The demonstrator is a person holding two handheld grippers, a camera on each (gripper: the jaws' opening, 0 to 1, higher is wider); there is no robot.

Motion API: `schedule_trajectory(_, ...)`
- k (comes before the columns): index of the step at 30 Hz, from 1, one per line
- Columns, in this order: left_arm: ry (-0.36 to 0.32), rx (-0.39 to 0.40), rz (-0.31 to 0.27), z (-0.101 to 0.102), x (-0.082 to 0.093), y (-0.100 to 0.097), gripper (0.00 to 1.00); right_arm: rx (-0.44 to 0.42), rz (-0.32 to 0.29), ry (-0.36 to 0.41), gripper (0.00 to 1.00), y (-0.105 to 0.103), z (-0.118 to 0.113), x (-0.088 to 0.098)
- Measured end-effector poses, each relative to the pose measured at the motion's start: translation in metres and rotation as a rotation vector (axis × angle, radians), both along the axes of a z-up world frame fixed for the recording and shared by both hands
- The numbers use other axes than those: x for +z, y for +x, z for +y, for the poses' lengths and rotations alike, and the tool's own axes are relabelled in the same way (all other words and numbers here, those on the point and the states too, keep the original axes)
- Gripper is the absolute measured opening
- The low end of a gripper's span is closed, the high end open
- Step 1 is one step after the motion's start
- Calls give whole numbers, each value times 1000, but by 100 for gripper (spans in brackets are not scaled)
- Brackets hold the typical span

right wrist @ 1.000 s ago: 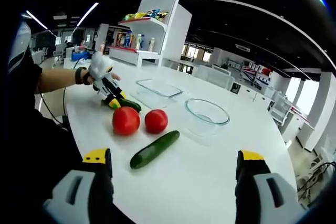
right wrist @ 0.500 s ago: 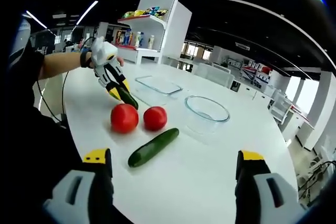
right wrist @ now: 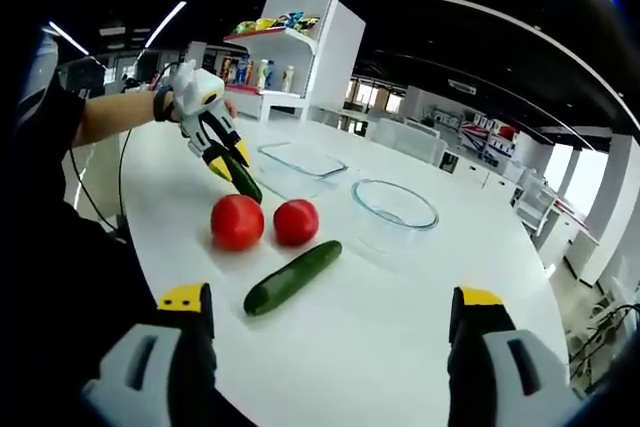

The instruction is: Sort the scattered tomatoes and cucumbers on the table and place them into their respective storage containers

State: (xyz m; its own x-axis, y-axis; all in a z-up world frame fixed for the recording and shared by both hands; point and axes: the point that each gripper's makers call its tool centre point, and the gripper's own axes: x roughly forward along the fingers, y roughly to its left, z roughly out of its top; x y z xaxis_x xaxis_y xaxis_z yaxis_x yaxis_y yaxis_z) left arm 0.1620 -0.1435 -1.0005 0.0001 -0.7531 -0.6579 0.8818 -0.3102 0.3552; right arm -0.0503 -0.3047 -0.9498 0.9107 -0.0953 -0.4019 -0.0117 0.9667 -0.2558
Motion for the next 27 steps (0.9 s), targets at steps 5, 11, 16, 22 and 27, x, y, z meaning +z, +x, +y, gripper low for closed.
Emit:
schedule_trajectory(5, 103, 37, -4, 19, -27, 13, 23, -3, -2, 1, 96, 0, 0, 1)
schedule_trajectory(11, 159, 47, 32, 21, -43, 25, 23, 3, -5, -2, 96, 1, 2, 3)
schedule_trajectory(16, 251, 55, 57, 20, -53, 29, 24, 2, 4, -10, 95, 4, 3, 2)
schedule_trajectory(22, 337, 41, 86, 21, -51, 30, 22, 16, 0, -10, 95, 5, 8, 2)
schedule_trajectory(27, 362, -27, 33, 18, -47, 33, 22, -8, -4, -6, 95, -2, -2, 4)
